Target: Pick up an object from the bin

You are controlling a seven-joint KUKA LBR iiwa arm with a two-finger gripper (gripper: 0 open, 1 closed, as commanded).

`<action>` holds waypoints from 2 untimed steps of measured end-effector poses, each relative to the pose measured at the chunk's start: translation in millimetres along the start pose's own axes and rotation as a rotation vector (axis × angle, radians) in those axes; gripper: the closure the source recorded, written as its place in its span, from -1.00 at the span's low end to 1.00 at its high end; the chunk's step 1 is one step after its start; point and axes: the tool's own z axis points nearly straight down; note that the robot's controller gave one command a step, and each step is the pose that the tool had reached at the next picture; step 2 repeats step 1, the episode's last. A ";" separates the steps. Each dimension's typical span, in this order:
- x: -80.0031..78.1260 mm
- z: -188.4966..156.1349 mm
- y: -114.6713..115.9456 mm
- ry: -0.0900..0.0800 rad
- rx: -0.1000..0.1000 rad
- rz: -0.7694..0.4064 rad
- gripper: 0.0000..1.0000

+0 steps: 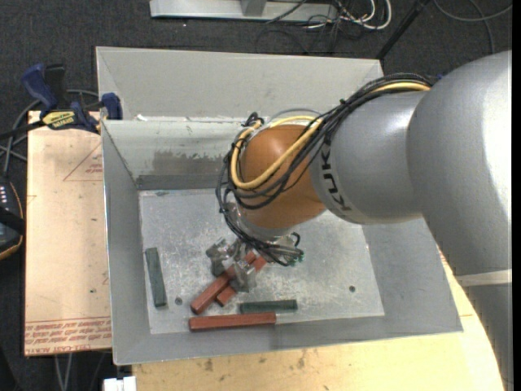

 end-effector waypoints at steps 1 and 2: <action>7.1 -183.8 1.4 -0.007 0.004 -0.068 1.00; 7.1 -183.8 1.4 -0.007 0.004 -0.068 1.00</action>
Offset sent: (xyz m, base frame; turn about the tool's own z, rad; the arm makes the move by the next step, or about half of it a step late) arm -0.0092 -0.0047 0.1791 -0.0710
